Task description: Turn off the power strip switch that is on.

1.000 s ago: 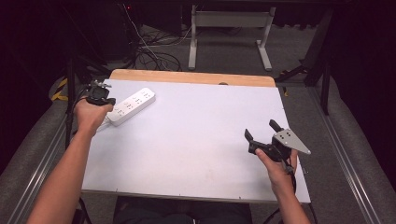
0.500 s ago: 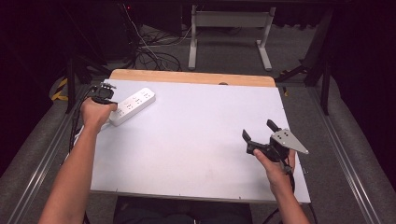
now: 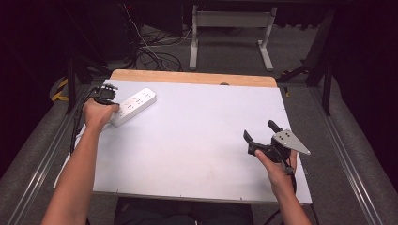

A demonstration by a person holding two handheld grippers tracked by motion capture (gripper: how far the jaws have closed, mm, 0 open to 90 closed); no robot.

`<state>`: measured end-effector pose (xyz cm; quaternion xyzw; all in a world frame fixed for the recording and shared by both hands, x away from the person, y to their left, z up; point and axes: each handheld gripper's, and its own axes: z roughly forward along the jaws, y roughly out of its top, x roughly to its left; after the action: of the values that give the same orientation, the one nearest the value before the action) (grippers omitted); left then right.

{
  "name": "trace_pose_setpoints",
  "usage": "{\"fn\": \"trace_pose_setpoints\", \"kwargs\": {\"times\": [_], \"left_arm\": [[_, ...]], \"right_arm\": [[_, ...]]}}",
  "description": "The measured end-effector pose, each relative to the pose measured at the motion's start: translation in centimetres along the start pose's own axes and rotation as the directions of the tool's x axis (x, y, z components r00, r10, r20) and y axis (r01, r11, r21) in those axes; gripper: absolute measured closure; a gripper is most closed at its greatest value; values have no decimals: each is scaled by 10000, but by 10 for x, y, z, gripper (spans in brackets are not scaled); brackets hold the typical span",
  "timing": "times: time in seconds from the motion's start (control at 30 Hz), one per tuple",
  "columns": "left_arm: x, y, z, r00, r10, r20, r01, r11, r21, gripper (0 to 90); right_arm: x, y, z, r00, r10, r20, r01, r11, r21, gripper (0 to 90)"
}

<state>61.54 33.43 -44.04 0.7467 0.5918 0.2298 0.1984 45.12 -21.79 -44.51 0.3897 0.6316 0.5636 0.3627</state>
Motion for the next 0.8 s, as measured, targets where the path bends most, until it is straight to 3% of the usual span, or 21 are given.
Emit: {"fn": "trace_pose_setpoints", "kwargs": {"times": [0.13,0.43,0.67,0.8], "left_arm": [[2,-1,1,9994,-187,290,191,9997,-134,900],[2,-3,-1,9994,-155,299,158,9998,-78,900],[7,-6,-1,9970,-521,569,538,9982,-281,900],[10,-7,0,9969,-536,576,557,9978,-359,900]], "right_arm": [[0,0,0,10000,-32,3,32,10000,-14,36],[0,0,-3,10000,25,63,-25,10000,-69,36],[1,1,-4,10000,18,43,-17,10000,-57,36],[0,0,-3,10000,-4,38,5,10000,-52,36]]}}
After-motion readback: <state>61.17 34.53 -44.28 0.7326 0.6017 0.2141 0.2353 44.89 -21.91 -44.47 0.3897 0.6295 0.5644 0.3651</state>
